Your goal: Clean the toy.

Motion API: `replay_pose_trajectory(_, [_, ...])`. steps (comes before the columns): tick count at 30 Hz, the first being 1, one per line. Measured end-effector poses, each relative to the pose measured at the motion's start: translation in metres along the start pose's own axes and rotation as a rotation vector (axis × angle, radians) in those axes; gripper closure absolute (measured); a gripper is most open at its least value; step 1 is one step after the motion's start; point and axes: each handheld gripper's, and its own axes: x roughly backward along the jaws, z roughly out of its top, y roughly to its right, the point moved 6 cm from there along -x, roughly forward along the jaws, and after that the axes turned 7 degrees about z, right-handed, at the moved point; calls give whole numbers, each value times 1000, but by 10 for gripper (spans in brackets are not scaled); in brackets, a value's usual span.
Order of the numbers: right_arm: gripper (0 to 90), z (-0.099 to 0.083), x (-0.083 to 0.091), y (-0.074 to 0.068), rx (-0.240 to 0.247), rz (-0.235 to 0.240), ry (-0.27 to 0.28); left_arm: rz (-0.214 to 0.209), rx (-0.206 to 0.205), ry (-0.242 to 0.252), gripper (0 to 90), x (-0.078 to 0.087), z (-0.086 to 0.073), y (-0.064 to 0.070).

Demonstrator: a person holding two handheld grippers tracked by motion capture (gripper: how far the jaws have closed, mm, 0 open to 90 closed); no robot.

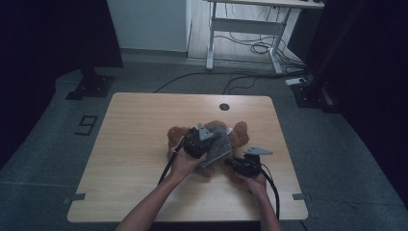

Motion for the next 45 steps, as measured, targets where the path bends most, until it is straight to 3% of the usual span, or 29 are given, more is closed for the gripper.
replay_pose_trajectory(3, [731, 0, 0, 0, 0, 2, 4, 17, 28, -19, 780, -5, -9, -10])
replay_pose_trajectory(6, [731, 0, 0, 0, 11, 4, 6, 84, 1, -28, 780, -4, -22, -26])
replay_pose_trajectory(13, [731, 0, -1, -1, 6, 11, 1, 66, 111, -6, 779, 14, -31, -56])
replay_pose_trajectory(17, [732, 0, -1, 0, -1, 14, 7, 96, 146, 10, 780, 25, -38, -77])
replay_pose_trajectory(23, [731, 0, -1, 0, -3, 16, 7, 143, 189, 1, 783, 33, -63, -104])
replay_pose_trajectory(29, [731, -1, -1, 0, -6, 15, 8, 165, 196, -52, 786, 34, -97, -118])
replay_pose_trajectory(36, [731, -1, -1, 1, -13, 16, 10, 128, 237, -137, 786, 16, -138, -117])
replay_pose_trajectory(40, [731, -1, -1, 1, -15, 15, 9, 110, 276, -114, 786, 20, -132, -122])
replay_pose_trajectory(45, [733, -2, -1, 3, -24, 14, 11, 117, 291, -13, 786, 45, -91, -133])
